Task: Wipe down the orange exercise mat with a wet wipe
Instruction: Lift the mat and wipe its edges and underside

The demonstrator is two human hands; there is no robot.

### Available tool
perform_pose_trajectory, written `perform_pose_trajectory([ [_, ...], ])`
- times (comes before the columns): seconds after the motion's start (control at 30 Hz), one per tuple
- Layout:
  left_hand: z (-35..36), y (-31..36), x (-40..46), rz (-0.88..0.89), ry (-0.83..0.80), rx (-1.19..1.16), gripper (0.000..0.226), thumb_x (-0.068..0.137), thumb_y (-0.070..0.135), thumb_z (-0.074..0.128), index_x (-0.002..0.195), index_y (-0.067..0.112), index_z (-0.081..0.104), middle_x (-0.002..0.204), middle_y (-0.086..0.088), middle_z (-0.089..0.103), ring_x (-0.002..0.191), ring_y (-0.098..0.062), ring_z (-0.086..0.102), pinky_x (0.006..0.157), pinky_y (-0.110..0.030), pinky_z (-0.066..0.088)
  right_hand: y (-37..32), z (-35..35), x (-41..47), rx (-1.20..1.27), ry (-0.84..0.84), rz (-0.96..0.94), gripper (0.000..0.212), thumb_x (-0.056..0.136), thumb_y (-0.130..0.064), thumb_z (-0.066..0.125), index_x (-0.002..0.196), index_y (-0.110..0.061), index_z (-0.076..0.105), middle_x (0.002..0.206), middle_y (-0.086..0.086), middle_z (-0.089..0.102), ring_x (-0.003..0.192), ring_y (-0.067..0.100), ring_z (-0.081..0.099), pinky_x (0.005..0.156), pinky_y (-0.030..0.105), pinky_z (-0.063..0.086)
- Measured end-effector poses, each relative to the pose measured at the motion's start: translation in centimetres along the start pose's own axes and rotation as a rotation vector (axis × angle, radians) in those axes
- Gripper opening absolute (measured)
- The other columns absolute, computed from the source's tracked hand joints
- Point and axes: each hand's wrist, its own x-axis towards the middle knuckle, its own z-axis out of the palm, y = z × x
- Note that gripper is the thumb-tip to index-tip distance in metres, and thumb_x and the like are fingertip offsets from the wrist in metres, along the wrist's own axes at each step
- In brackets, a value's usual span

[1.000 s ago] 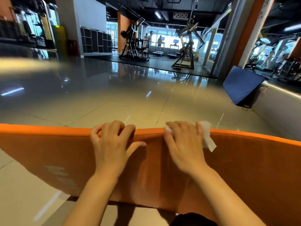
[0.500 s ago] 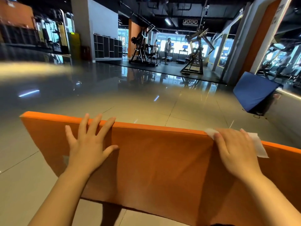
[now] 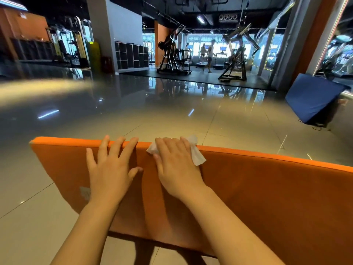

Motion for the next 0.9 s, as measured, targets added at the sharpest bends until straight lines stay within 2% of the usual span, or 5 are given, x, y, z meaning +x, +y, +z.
perform_pose_trajectory([
  [0.17, -1.0, -3.0, -0.1, -0.115, -0.122, 0.055, 0.099, 0.061, 0.048, 0.087, 0.148, 0.03, 0.042, 0.149, -0.013, 0.044, 0.142, -0.039, 0.03, 0.098, -0.079, 0.024, 6.3, -2.7, -3.9, -0.262, 0.16, 0.122, 0.032, 0.099, -0.036, 0.042, 0.123, -0.021, 0.058, 0.111, 0.001, 0.065, 0.104, 0.026, 0.06, 0.096, 0.043, 0.043],
  [0.4, -0.7, -3.7, -0.3, -0.25, -0.033, -0.001, 0.075, 0.073, 0.031, 0.084, 0.139, 0.012, 0.053, 0.143, -0.021, 0.049, 0.138, -0.049, 0.033, 0.103, -0.071, 0.032, 6.5, -1.4, -3.6, -0.223, 0.304, 0.3, 0.044, 0.1, -0.041, 0.031, 0.117, -0.017, 0.064, 0.114, 0.006, 0.065, 0.111, 0.03, 0.055, 0.106, 0.05, 0.027],
  [0.67, -0.4, -4.0, -0.5, -0.195, 0.014, 0.033, 0.071, 0.067, 0.028, 0.088, 0.13, 0.01, 0.062, 0.13, -0.022, 0.06, 0.127, -0.051, 0.047, 0.097, -0.067, 0.041, -5.3, 5.6, 1.9, -0.136, 0.292, 0.002, 0.034, 0.095, -0.032, 0.042, 0.12, -0.018, 0.06, 0.115, 0.001, 0.064, 0.11, 0.025, 0.057, 0.106, 0.04, 0.022],
  [0.77, -0.7, -4.6, -0.7, -0.183, 0.029, 0.068, 0.07, 0.065, 0.037, 0.088, 0.127, 0.014, 0.064, 0.126, -0.018, 0.062, 0.123, -0.048, 0.052, 0.094, -0.068, 0.043, -4.4, 5.4, 2.0, -0.175, 0.268, -0.106, 0.031, 0.09, -0.024, 0.06, 0.121, -0.018, 0.058, 0.11, 0.001, 0.063, 0.102, 0.026, 0.058, 0.099, 0.037, 0.025],
  [0.9, -1.1, -4.4, -0.8, -0.179, 0.06, 0.068, 0.07, 0.064, 0.044, 0.086, 0.124, 0.015, 0.065, 0.123, -0.019, 0.062, 0.121, -0.048, 0.052, 0.092, -0.072, 0.041, -0.9, 2.6, 0.0, -0.259, 0.249, -0.076, 0.039, 0.089, -0.037, 0.055, 0.124, -0.02, 0.058, 0.111, 0.002, 0.064, 0.101, 0.027, 0.058, 0.092, 0.038, 0.029],
])
